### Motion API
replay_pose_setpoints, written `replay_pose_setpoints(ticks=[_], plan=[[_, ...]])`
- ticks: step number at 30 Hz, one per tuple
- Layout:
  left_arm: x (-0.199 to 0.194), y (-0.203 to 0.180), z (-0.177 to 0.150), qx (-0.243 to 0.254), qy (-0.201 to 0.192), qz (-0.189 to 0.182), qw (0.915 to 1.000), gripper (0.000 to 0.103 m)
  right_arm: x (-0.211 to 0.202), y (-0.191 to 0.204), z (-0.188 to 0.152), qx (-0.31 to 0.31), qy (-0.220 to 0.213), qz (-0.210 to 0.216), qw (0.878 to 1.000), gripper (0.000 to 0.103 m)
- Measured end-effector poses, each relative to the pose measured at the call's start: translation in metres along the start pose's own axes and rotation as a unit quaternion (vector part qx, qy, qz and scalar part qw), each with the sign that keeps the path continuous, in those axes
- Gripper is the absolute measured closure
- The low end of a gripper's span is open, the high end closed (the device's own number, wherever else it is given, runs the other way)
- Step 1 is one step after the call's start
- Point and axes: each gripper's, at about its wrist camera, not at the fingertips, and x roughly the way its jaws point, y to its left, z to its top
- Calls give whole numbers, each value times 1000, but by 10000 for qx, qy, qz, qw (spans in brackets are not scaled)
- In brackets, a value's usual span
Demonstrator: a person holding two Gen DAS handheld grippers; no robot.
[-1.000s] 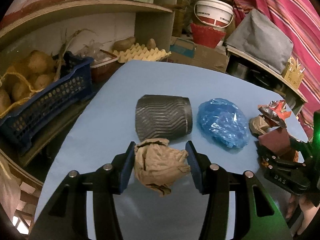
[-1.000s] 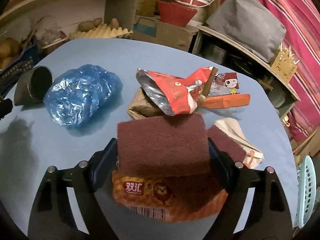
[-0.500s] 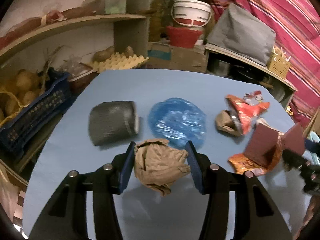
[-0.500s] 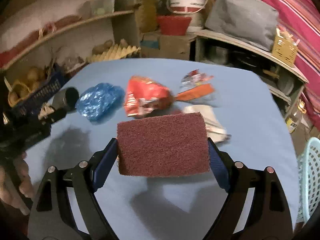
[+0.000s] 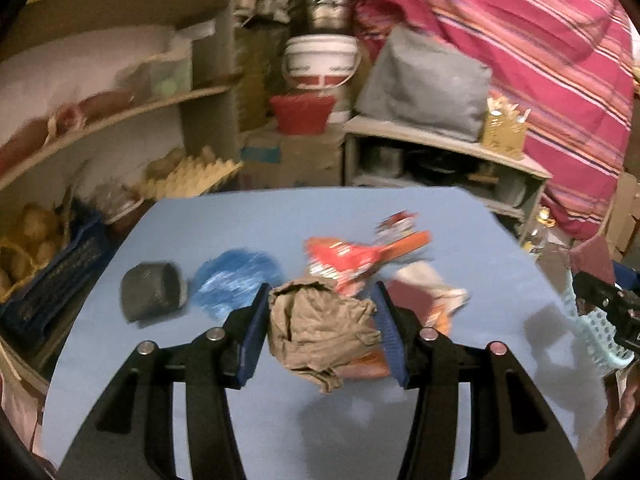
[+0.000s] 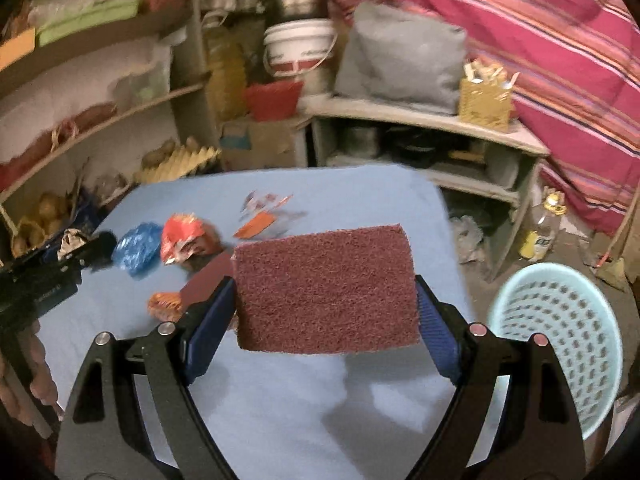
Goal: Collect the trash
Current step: 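Carry the pad and paper to the blue basket and open both tools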
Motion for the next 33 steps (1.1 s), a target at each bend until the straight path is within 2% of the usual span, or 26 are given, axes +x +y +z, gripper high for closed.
replay_pose_setpoints(ticks=[7,14,19,23,33], plan=[[-18,-81,20,107,-337,-416,9985,52,-46,-68,1,218,-451,-375,9980,19],[-6,-165,15,419,-232,-837,9953,52,-65,-147,-25,813,-460,-746,9928,19],[6,-207,11,586,-154,-1056,9926,52,-76,-198,-39,1062,-488,-1167,9863,19],[16,-236,8,684,-73,-1206,9903,52,-72,-221,-51,1103,-363,-1402,9833,19],[40,-275,0,776,151,-1431,9865,52,-42,-247,-60,1311,-12,-1289,9830,19]])
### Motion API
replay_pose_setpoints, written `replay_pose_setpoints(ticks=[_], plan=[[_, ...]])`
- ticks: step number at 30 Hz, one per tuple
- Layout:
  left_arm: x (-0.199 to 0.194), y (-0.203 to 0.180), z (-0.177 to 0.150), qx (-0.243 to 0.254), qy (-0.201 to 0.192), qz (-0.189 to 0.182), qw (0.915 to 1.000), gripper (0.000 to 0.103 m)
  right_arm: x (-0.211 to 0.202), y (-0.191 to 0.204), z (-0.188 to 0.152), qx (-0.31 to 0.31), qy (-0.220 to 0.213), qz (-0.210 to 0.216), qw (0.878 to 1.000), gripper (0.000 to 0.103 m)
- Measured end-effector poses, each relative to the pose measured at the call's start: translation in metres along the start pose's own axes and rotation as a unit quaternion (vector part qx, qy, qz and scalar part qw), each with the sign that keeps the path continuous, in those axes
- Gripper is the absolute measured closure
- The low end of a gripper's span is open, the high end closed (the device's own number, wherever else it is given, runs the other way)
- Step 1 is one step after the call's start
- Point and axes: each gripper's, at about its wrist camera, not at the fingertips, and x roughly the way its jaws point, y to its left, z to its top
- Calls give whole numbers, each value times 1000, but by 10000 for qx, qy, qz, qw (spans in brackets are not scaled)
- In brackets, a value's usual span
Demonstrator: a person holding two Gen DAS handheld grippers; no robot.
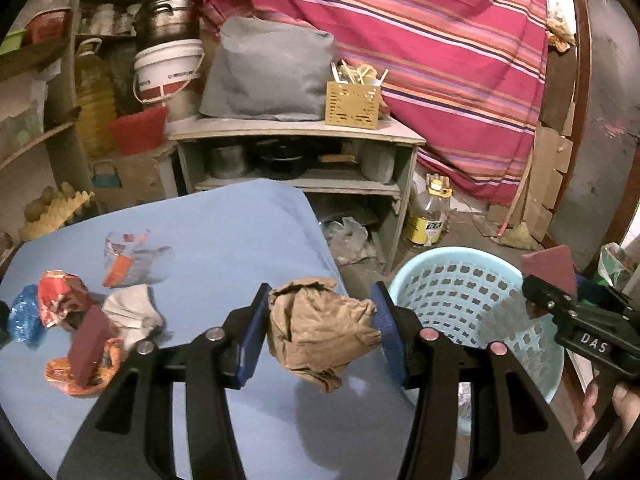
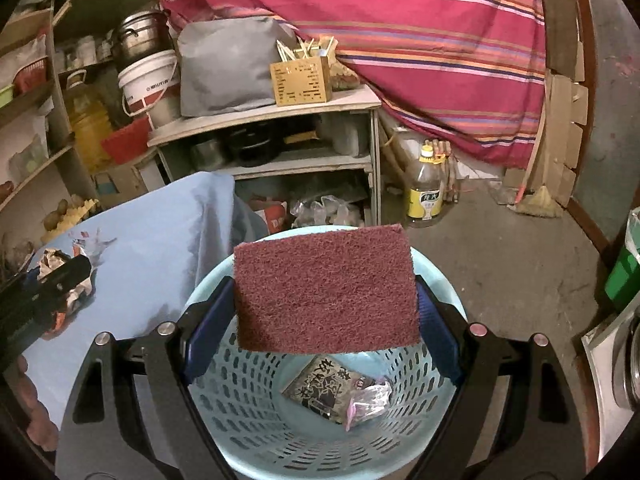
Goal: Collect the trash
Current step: 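Carry the pad and paper to the blue basket and open both tools, then move both open tools back over the table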
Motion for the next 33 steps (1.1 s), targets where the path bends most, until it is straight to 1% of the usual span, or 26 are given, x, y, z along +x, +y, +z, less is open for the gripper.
replay_pose_setpoints(ticks=[2,6,9,12,16,21,23,26,29,32,33], plan=[[4,-4,1,17,16,-23,10000,52,4,-1,2,5,29,29,10000,18],[8,-14,3,48,12,-77,10000,52,9,-8,3,46,38,-26,10000,11],[12,-20,5,98,23,-113,9999,52,10,-16,3,170,49,-36,9998,11],[16,-30,6,148,41,-196,9997,52,5,-25,3,210,20,-183,9996,10],[26,-52,7,273,53,-295,9992,52,-5,-39,0,400,-58,-316,9987,7],[48,-84,3,413,238,-389,9981,52,-12,-53,-3,473,-98,-561,9973,7],[52,-94,2,484,242,-387,9978,52,-14,-63,-4,564,-102,-643,9963,7],[61,-110,-1,630,302,-399,9968,50,-15,-71,-7,676,-92,-714,9951,7],[69,-120,-1,746,339,-328,9961,48,-15,-75,-9,704,-74,-742,9947,7],[76,-121,-2,816,461,-343,9950,44,-13,-78,-10,709,-45,-779,9944,7],[77,-121,-2,839,474,-308,9949,39,-13,-80,-10,728,-36,-788,9942,7]])
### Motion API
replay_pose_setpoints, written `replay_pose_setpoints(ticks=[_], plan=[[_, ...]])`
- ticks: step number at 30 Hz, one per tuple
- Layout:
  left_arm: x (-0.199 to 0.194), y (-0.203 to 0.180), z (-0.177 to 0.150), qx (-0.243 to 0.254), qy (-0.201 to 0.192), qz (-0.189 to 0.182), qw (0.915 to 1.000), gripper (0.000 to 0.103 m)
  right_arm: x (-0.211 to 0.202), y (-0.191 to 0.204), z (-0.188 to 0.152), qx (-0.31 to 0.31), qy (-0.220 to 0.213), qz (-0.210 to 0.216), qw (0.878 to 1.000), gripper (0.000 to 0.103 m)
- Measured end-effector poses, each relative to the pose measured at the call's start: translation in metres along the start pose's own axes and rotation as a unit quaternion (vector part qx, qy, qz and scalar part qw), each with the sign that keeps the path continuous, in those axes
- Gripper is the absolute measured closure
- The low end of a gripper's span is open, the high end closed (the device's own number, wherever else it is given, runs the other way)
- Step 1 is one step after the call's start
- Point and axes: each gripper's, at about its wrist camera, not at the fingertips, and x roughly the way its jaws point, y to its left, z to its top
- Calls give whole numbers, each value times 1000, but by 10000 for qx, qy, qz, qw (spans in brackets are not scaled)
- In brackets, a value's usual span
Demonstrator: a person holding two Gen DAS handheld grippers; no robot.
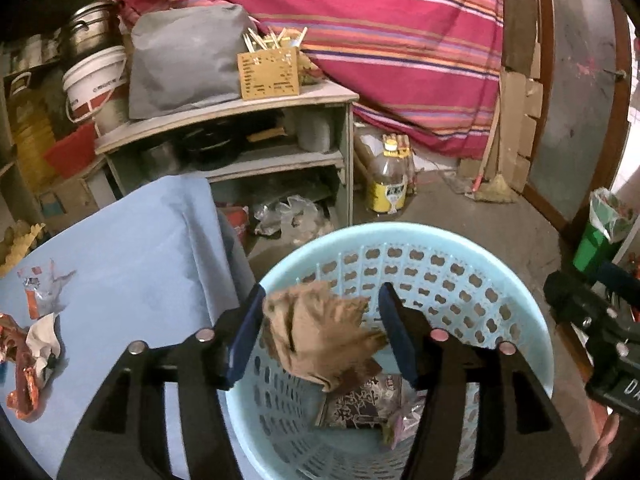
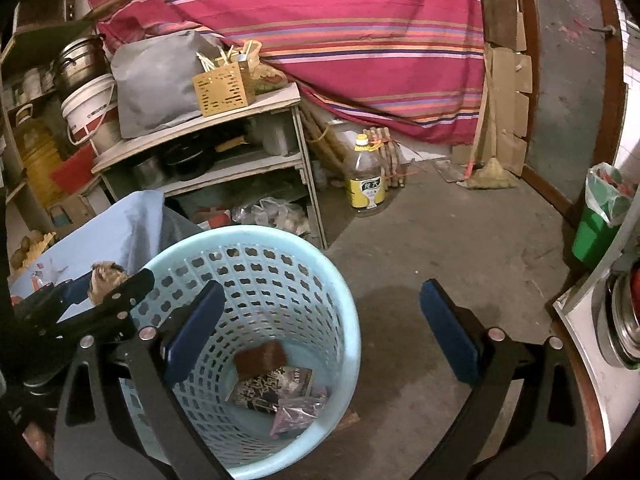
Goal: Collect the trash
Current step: 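Move both open tools back over the table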
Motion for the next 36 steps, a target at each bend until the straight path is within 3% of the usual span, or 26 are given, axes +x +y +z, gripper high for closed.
replay_pose_setpoints(ticks=[4,13,14,21,27,29,36], plan=[[0,2,-1,26,-5,75,10000,26,1,-2,-1,38,8,-20,10000,7],[-24,26,-6,-1,-113,249,9996,25,0,10,1,-96,-8,20,10000,7],[-29,32,-7,-43,-137,266,9995,20,-1,14,1,-124,-10,36,9999,7],[-86,119,-29,-435,-405,654,9961,14,-9,73,-2,-472,-82,440,9979,4],[-127,207,-62,-521,-533,1257,9893,12,-12,158,-9,-928,23,1027,9904,4],[-136,239,-75,-639,-491,1472,9858,6,-13,190,-14,-1096,40,1174,9870,4],[-157,358,-116,-1261,-423,2310,9638,5,-6,269,-34,-1518,191,1431,9778,4]])
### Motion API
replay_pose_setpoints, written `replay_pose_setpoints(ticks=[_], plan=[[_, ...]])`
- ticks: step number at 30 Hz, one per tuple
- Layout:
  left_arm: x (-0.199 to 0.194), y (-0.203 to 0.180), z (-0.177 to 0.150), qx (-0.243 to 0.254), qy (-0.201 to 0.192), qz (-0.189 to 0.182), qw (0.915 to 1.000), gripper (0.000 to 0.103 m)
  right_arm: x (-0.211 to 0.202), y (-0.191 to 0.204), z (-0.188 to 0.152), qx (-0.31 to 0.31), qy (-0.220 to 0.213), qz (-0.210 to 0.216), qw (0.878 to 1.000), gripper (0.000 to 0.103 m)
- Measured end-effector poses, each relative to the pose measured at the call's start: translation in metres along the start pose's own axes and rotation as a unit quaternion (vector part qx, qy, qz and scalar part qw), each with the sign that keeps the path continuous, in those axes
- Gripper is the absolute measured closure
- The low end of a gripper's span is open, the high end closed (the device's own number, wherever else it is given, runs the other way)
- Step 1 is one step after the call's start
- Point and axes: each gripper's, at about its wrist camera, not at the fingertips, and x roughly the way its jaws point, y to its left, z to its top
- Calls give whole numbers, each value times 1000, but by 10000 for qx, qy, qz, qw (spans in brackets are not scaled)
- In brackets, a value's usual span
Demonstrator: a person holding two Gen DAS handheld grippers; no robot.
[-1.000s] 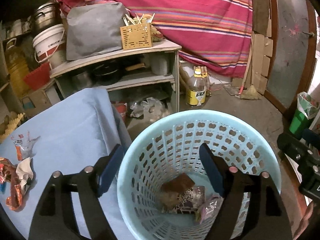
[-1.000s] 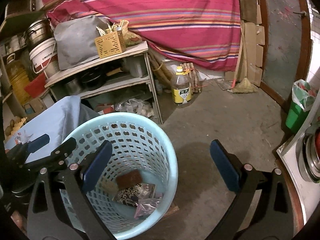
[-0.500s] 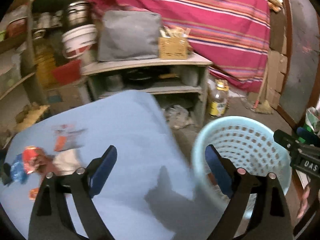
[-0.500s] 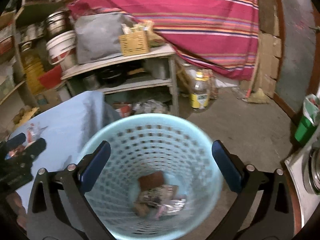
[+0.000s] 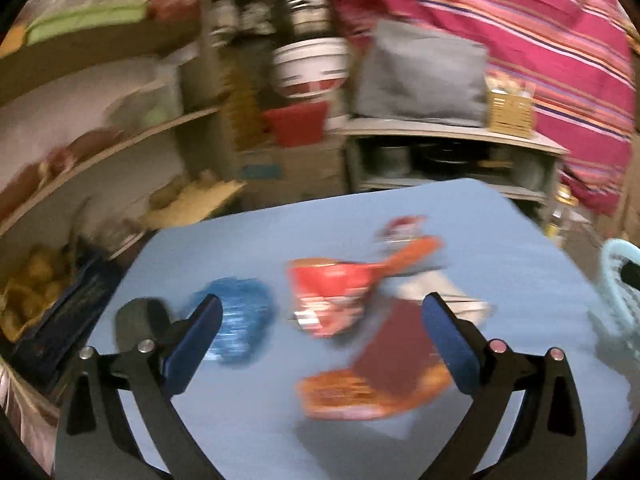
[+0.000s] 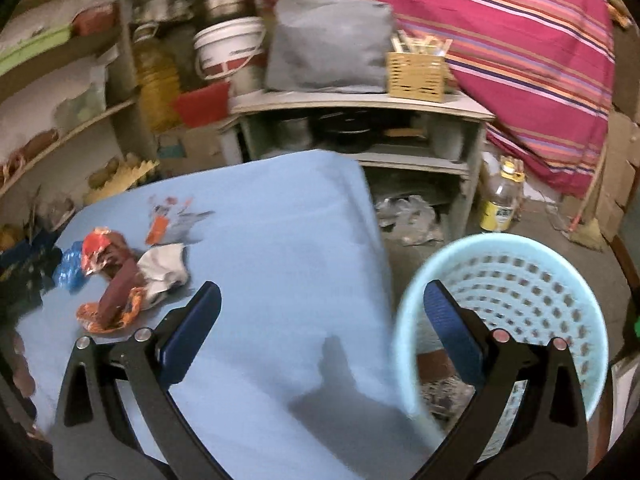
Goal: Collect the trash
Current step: 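Move both open tools back over the table, then close the left tool around the black ribbed cylinder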
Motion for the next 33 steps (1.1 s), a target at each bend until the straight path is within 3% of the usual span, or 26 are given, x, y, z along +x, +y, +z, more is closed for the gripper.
replay_pose_setpoints(ticks=[5,9,15,22,28,33], plan=[[24,73,-8,-419,196,440,9980,5,19,41,-1,-129,70,16,9999,4],[44,113,-18,-521,298,892,9942,5,29,66,0,-227,35,-52,9997,4],[79,160,-34,-718,718,1172,9879,5,42,103,-1,-555,33,-25,9984,4],[105,180,-39,-796,1018,1042,9861,5,63,147,-6,-906,190,187,9955,4],[118,187,-43,-966,1329,681,9841,5,76,183,-12,-1194,326,381,9916,4],[113,185,-41,-983,1230,476,9864,6,81,203,-18,-1418,453,551,9873,4]])
